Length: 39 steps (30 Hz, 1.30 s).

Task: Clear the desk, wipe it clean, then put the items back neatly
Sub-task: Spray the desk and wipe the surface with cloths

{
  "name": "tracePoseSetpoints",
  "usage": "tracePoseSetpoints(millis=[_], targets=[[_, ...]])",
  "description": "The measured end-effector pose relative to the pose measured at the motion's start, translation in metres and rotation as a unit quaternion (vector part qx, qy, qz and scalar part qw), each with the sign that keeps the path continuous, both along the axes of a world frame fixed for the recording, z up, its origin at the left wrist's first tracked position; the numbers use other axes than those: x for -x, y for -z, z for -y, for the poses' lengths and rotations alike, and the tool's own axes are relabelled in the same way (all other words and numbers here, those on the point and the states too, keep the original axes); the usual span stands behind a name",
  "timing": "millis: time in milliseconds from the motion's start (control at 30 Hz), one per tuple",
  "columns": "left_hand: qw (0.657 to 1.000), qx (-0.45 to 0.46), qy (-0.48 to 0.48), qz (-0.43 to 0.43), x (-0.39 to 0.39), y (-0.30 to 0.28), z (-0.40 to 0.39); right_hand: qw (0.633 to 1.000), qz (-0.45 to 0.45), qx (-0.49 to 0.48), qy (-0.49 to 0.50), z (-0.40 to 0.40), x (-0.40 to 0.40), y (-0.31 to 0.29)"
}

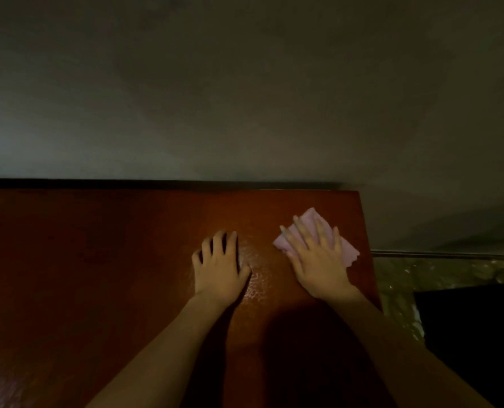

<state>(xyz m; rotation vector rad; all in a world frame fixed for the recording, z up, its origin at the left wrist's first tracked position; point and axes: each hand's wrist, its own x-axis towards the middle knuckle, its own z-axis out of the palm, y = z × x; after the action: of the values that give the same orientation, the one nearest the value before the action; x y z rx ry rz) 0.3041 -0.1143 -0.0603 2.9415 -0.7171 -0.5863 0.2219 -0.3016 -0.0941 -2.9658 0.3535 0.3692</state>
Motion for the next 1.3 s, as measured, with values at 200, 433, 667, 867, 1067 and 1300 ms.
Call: tracePoseSetpoints(millis=[200, 433, 667, 867, 1067, 1300], targets=[[1.0, 0.013, 0.024, -0.001, 0.004, 0.001, -0.003, 0.979, 0.001, -0.022, 0.203, 0.033, -0.035, -0.007], [0.999, 0.015, 0.045, 0.009, 0.022, 0.007, -0.032, 0.997, 0.003, -0.009, 0.071, -0.039, -0.055, -0.004], [0.999, -0.009, 0.046, -0.007, 0.046, -0.001, -0.043, 0.997, -0.07, -0.015, -0.001, -0.063, 0.071, -0.005], [0.996, -0.002, 0.083, -0.015, 0.065, -0.002, -0.062, 0.99, -0.011, -0.013, 0.142, -0.027, 0.065, -0.01], [0.997, -0.005, 0.073, -0.007, 0.081, 0.001, -0.104, 0.986, 0.002, -0.017, 0.166, -0.075, 0.012, -0.01], [0.999, -0.001, 0.045, 0.013, 0.1, 0.005, -0.121, 1.0, -0.015, -0.001, -0.007, -0.165, 0.063, -0.003]])
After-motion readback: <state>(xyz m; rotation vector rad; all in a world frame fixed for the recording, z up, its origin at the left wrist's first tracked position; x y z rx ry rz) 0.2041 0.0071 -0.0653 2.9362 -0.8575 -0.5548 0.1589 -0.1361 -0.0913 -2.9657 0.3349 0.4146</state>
